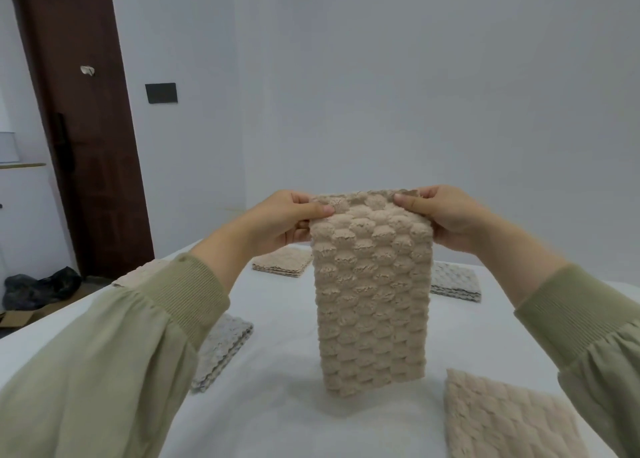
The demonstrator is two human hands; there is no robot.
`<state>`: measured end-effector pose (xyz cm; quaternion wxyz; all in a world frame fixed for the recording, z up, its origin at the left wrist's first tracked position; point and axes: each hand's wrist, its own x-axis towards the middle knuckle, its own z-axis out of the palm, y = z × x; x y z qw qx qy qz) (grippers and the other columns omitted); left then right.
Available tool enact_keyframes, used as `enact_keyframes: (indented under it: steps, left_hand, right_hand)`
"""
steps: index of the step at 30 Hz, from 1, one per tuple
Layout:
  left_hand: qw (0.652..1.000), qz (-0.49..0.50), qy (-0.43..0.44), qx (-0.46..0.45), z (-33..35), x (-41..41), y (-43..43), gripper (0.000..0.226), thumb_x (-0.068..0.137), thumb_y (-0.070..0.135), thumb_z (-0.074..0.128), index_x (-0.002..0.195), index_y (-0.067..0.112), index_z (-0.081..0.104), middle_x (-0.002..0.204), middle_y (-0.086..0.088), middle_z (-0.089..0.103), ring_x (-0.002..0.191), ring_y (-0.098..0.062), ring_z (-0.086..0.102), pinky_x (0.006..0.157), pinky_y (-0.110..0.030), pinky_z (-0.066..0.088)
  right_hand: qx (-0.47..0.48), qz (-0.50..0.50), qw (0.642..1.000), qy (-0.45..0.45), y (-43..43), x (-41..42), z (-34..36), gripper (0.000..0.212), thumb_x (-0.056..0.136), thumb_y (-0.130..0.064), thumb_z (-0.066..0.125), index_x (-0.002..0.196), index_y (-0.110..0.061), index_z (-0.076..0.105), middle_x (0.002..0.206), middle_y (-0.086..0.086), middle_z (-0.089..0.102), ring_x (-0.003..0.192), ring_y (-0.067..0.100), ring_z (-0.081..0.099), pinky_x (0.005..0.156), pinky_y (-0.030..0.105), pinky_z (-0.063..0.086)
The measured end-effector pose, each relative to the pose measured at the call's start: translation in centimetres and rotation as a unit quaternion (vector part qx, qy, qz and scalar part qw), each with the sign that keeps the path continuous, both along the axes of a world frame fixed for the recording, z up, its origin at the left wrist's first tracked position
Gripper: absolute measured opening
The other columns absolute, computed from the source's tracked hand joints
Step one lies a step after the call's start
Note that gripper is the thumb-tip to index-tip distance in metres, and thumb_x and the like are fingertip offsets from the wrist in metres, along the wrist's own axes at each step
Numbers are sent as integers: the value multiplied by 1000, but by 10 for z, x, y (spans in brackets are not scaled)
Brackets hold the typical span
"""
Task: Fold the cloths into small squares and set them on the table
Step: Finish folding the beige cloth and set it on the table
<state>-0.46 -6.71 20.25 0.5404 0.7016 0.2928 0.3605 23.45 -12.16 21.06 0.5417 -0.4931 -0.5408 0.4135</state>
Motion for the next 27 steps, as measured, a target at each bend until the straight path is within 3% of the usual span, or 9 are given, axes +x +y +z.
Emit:
enact_keyframes:
  steps: [4, 7, 10, 12, 15, 17, 19, 23, 27]
  left_hand:
    - [990, 103, 76, 50, -16, 5, 11, 16, 86, 17, 67, 91, 2, 69, 73, -4, 66, 60, -11, 60, 58, -21, 55]
    - [946, 218, 178, 163, -43, 14, 25, 21, 85, 22, 69, 87, 1, 71, 73, -5, 64, 59, -12, 52, 55, -18, 44]
    - [925, 273, 204, 169, -70, 21, 36, 19, 85, 20, 66, 71, 7, 68, 60, -1, 56, 49, -12, 45, 48, -18, 37]
    - [927, 292, 193, 137, -86, 25, 45, 22, 85, 17, 64, 65, 10, 61, 56, -3, 56, 47, -15, 49, 51, -21, 39]
    - [948, 286, 129, 50, -103, 32, 54, 14, 90, 11, 58, 79, 5, 65, 63, -8, 66, 48, -15, 62, 46, -21, 46]
    - [956, 289, 57, 7, -112, 37, 59, 15, 92, 9, 54, 89, 2, 67, 78, -12, 72, 64, -21, 70, 58, -26, 56]
    - [957, 290, 11, 0, -119, 40, 66, 17, 92, 9, 52, 92, 6, 68, 85, -9, 73, 75, -19, 71, 73, -33, 58]
    - [963, 266, -34, -29, -128, 42, 63, 15, 92, 21, 53, 89, 18, 67, 92, -3, 72, 86, -17, 70, 86, -38, 55]
    - [956, 239, -82, -148, -139, 35, 51, 19, 93, 27, 50, 87, 14, 63, 86, -10, 71, 83, -26, 70, 82, -37, 56]
  right_hand:
    - [-54, -35, 995, -73, 18, 0, -13, 6, 86, -6, 62, 84, -1, 63, 80, 11, 63, 65, 16, 61, 62, 26, 53]
    - [-45, -100, 977, -184, 33, -6, -40, 9, 88, -7, 63, 95, -4, 66, 87, 10, 65, 73, 16, 61, 71, 28, 54]
    - [-17, -166, 921, -351, 44, -15, -63, 7, 86, -19, 66, 82, -13, 67, 67, 0, 57, 61, 12, 50, 51, 22, 38]
    - [-20, -191, 906, -376, 57, -15, -81, 20, 86, -23, 66, 77, -5, 69, 56, 0, 47, 55, 15, 43, 48, 25, 32]
    - [-28, -197, 925, -323, 71, -15, -103, 24, 88, -17, 62, 75, 2, 66, 54, 5, 51, 44, 12, 46, 44, 21, 34]
    - [-21, -172, 952, -253, 74, -17, -112, 20, 91, -9, 55, 75, -3, 64, 60, 7, 62, 42, 4, 55, 40, 11, 35]
    - [0, -159, 967, -197, 75, -19, -116, 16, 92, -6, 51, 86, -5, 66, 73, 6, 66, 56, 4, 60, 43, 6, 38]
    - [-14, -141, 977, -161, 78, -14, -126, 19, 91, -22, 56, 104, -12, 66, 90, 3, 67, 76, 13, 58, 60, 18, 43]
    - [-94, -109, 984, -107, 72, -4, -141, 31, 95, -32, 47, 98, -10, 69, 86, 8, 70, 72, 16, 62, 62, 28, 42]
